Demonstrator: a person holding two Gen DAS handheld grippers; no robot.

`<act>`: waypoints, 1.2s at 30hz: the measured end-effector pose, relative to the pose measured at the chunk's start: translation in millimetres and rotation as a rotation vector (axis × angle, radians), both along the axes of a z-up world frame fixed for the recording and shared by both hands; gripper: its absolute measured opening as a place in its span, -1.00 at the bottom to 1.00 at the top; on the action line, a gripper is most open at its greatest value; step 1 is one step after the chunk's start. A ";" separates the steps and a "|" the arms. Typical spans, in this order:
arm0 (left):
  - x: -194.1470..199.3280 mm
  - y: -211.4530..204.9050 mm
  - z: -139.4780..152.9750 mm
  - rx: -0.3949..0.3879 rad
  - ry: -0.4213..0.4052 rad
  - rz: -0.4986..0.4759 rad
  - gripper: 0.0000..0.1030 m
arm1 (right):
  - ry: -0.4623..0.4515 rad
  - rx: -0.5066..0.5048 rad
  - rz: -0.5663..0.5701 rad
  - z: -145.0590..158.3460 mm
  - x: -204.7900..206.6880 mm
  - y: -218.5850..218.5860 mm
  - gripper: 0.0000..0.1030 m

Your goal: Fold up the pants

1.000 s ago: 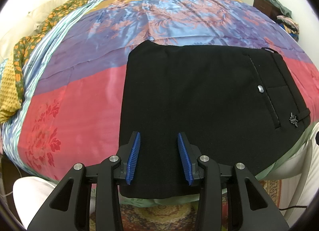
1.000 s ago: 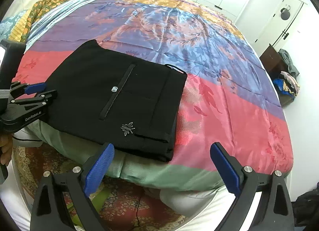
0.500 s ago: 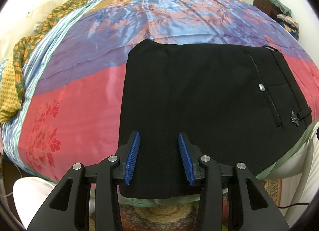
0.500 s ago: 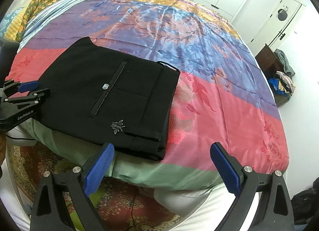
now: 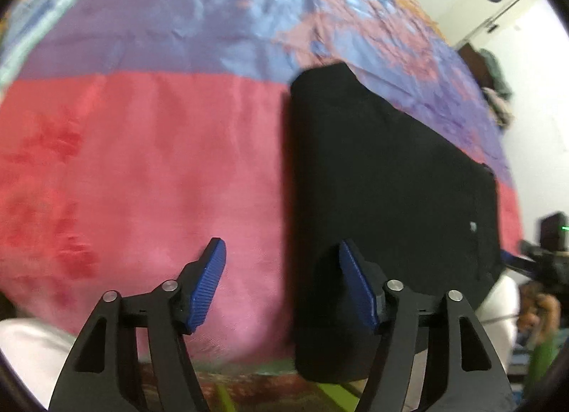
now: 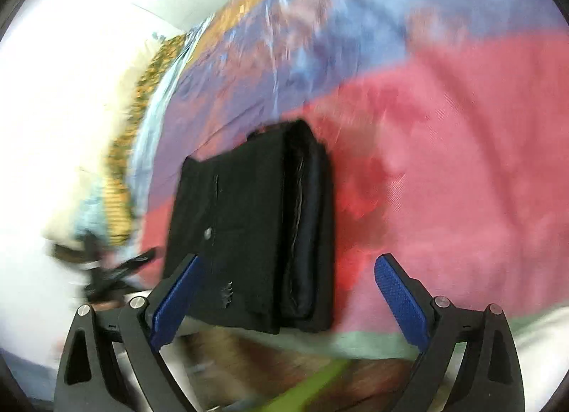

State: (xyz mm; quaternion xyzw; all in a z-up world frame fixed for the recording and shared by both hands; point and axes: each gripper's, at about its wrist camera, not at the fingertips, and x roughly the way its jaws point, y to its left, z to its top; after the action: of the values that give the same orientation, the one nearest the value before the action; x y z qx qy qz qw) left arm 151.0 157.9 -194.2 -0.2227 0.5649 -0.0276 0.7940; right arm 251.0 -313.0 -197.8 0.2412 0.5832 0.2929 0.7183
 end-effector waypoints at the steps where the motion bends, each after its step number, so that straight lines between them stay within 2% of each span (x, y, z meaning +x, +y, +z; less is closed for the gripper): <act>1: 2.2 -0.6 -5.2 -0.042 -0.006 -0.010 0.43 | 0.005 0.015 0.021 -5.8 3.1 4.1 0.77; 4: 10.5 -3.9 -19.0 -0.117 0.003 -0.004 0.67 | 0.048 0.013 0.034 -25.8 17.3 15.8 0.70; 6: 16.6 -12.5 -26.4 -0.148 0.019 -0.006 0.73 | 0.057 0.022 0.082 -35.3 25.1 28.5 0.70; 8: 19.9 -27.8 -27.2 -0.135 0.035 -0.039 0.69 | 0.059 -0.031 0.151 -42.2 26.8 48.2 0.70; 9: 20.7 -40.2 -24.5 -0.132 0.029 -0.083 0.16 | 0.046 -0.040 0.179 -40.9 26.8 57.8 0.60; 10: 21.8 -47.5 -19.3 -0.111 0.026 -0.103 -0.18 | 0.040 -0.031 0.211 -38.4 26.2 66.6 0.46; 11: 22.4 -53.8 -11.0 -0.056 0.017 -0.114 -0.37 | 0.014 -0.057 0.233 -32.7 24.8 75.6 0.31; 12: 22.6 -58.6 -1.8 -0.030 0.003 -0.128 -0.57 | -0.009 -0.076 0.254 -26.5 24.0 81.6 0.06; 13: 22.5 -62.3 12.3 -0.004 -0.022 -0.140 -0.59 | -0.033 -0.086 0.267 -19.8 22.8 85.3 0.00; 15: 25.7 -62.6 34.9 0.007 -0.071 -0.154 -0.60 | -0.079 -0.084 0.285 -1.6 24.9 91.0 -0.24; 17: 34.1 -59.0 62.8 0.004 -0.133 -0.159 -0.60 | -0.139 -0.061 0.311 25.3 28.6 102.2 -0.27; 19: 53.1 -53.4 89.2 0.034 -0.188 -0.156 -0.60 | -0.202 -0.049 0.328 49.1 39.5 113.9 -0.28; 22: 97.8 -39.8 121.1 0.082 -0.265 -0.144 -0.59 | -0.294 -0.034 0.309 82.7 79.5 128.0 -0.28; 26: 156.2 -30.9 137.2 0.143 -0.342 -0.133 -0.57 | -0.365 0.003 0.250 101.8 145.1 136.5 -0.28; 27: 169.4 -32.1 134.6 0.175 -0.354 -0.137 -0.49 | -0.374 0.007 0.235 101.9 160.8 136.6 -0.26; 28: 184.6 -34.0 125.8 0.223 -0.353 -0.135 -0.27 | -0.375 0.008 0.220 98.5 177.6 135.4 -0.25; 30: 202.6 -32.0 95.7 0.308 -0.309 -0.096 0.12 | -0.348 -0.030 0.167 78.7 204.4 123.9 -0.02; 31: 205.4 -27.4 76.3 0.345 -0.265 -0.062 0.15 | -0.331 -0.098 0.127 65.3 215.1 115.2 0.08; 32: 203.8 -22.6 57.4 0.379 -0.218 -0.033 0.15 | -0.314 -0.210 0.071 48.7 223.4 104.9 0.18; 34: 184.9 -13.3 26.9 0.422 -0.165 -0.014 0.15 | -0.278 -0.344 0.020 22.4 223.9 81.7 0.18; 36: 157.3 -7.6 15.0 0.448 -0.166 -0.009 0.20 | -0.284 -0.438 -0.007 9.2 208.3 57.6 0.18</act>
State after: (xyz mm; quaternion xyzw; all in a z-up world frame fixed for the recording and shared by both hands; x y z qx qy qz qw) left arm 308.3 150.3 -179.2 -0.0354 0.4908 0.0769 0.8671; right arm 459.3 -255.5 -188.5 0.0384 0.5254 0.1881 0.8289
